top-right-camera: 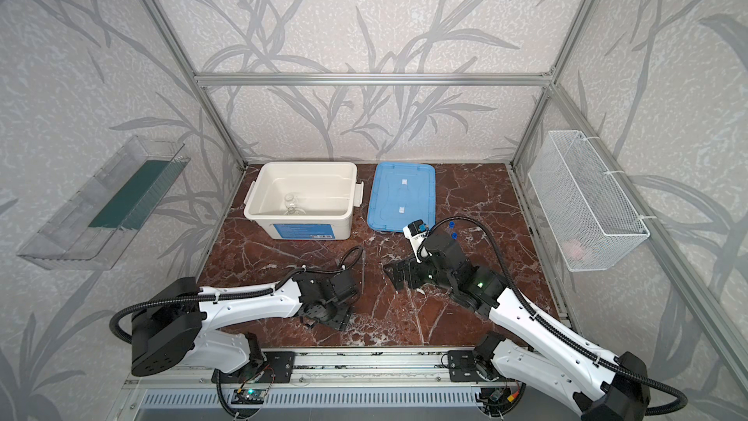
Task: Organize the chemistry lab equipment
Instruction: 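Close the left gripper on the tweezers and lift them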
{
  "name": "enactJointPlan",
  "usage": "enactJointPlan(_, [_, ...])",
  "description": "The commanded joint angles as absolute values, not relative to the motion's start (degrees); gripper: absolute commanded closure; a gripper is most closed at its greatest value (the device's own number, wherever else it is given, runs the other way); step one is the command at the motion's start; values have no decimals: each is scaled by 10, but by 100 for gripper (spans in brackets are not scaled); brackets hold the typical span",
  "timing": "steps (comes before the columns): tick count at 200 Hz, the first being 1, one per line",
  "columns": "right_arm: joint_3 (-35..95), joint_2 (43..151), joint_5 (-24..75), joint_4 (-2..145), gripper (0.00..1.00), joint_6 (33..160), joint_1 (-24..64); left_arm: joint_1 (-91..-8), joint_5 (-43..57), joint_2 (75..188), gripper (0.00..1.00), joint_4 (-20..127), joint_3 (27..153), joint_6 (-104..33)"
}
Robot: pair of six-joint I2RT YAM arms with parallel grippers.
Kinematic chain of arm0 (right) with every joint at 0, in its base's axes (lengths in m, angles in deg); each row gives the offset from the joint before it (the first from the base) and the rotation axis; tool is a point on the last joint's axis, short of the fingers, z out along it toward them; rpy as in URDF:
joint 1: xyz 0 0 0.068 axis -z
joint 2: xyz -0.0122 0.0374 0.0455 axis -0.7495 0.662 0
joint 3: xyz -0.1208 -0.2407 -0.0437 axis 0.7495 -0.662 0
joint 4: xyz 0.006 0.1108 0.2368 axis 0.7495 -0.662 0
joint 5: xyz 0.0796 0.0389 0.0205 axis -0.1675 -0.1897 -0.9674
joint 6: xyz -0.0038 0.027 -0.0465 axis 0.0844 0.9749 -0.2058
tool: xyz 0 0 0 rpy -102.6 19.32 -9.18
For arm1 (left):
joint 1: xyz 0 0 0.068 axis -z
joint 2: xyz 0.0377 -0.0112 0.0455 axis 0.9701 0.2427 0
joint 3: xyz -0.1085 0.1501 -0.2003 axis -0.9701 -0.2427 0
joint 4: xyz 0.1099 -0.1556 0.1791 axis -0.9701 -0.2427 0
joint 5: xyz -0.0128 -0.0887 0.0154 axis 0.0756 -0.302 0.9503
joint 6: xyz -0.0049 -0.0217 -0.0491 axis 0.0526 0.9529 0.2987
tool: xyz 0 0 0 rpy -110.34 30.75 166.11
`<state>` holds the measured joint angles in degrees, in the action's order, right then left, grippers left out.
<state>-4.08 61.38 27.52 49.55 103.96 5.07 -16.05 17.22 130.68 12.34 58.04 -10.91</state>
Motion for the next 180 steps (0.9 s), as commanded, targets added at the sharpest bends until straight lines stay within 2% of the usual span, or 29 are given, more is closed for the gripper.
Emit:
enactJointPlan(1, [-43, 617, 283, 508, 1, 1044, 53, -157, 199, 1300, 34, 108, 573, -83])
enactJointPlan(52, [-39, 635, 279, 510, 1, 1049, 53, -158, 238, 1310, 57, 122, 560, -43])
enactJointPlan(66, [-41, 637, 278, 513, 1, 1050, 53, -157, 236, 1325, 58, 130, 560, -43])
enactJointPlan(83, [-43, 637, 280, 514, 1, 1053, 53, -157, 238, 1343, 72, 129, 565, -33])
enactJointPlan(124, [-43, 638, 281, 518, 1, 1059, 53, -157, 232, 1350, 79, 157, 559, 16])
enactJointPlan(180, [-52, 644, 275, 533, 1, 1068, 53, -157, 256, 1353, 99, 139, 567, 35])
